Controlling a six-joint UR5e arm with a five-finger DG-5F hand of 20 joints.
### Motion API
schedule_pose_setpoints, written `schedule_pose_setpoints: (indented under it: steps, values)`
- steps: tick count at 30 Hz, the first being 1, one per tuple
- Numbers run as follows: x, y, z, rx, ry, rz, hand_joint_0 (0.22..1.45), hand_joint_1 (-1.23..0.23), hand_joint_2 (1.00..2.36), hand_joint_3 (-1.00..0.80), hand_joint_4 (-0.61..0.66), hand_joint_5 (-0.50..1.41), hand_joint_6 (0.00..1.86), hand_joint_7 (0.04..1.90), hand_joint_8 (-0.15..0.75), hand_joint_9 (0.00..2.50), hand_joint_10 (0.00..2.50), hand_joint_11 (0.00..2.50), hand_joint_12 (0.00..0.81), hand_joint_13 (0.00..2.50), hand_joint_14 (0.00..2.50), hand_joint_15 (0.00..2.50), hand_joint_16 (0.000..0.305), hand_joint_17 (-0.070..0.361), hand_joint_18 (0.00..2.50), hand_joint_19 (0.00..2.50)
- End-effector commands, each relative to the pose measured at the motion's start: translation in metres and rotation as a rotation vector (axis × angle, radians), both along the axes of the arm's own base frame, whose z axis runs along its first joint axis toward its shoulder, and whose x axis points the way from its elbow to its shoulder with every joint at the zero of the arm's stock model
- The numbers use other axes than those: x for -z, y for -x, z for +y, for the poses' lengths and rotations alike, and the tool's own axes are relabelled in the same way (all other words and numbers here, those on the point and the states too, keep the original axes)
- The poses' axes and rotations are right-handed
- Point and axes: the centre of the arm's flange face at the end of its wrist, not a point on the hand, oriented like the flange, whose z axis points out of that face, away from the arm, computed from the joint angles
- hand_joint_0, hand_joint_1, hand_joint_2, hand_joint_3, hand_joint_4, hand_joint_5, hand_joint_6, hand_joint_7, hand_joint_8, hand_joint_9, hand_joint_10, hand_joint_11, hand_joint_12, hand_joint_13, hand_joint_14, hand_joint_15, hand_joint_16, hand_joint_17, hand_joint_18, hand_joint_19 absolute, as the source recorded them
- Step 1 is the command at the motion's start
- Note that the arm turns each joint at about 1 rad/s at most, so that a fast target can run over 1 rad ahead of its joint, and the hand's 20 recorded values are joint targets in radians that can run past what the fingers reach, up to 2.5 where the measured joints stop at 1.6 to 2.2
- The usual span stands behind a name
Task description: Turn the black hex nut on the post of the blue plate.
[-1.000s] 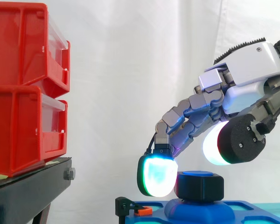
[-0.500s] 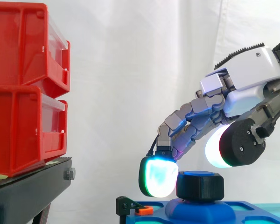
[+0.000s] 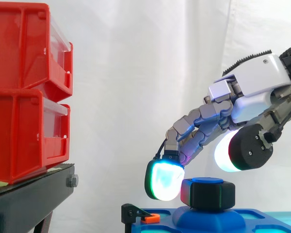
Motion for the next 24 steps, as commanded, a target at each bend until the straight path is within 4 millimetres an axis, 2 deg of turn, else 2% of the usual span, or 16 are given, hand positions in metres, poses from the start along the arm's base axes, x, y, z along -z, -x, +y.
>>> schedule_pose_setpoints:
  steps: [1,14,24]
  values:
    - [0.001,0.001,-0.005,-0.004,-0.003,-0.001,0.46,-0.42,1.0,-0.5,0.17,-0.19,0.5,0.81,0.251,0.49,0.0,0.0,0.363,0.32,0.0,0.02,0.059,0.132,0.1,0.04]
    - [0.003,0.003,-0.031,-0.025,-0.012,-0.035,0.46,-0.42,1.0,-0.5,0.17,-0.19,0.5,0.81,0.25,0.49,0.0,0.0,0.362,0.33,0.0,0.02,0.059,0.132,0.1,0.04]
    - [0.002,0.001,-0.033,-0.032,-0.016,-0.055,0.46,-0.42,1.0,-0.5,0.17,-0.19,0.5,0.81,0.25,0.49,0.0,0.0,0.362,0.32,0.0,0.02,0.059,0.132,0.1,0.04]
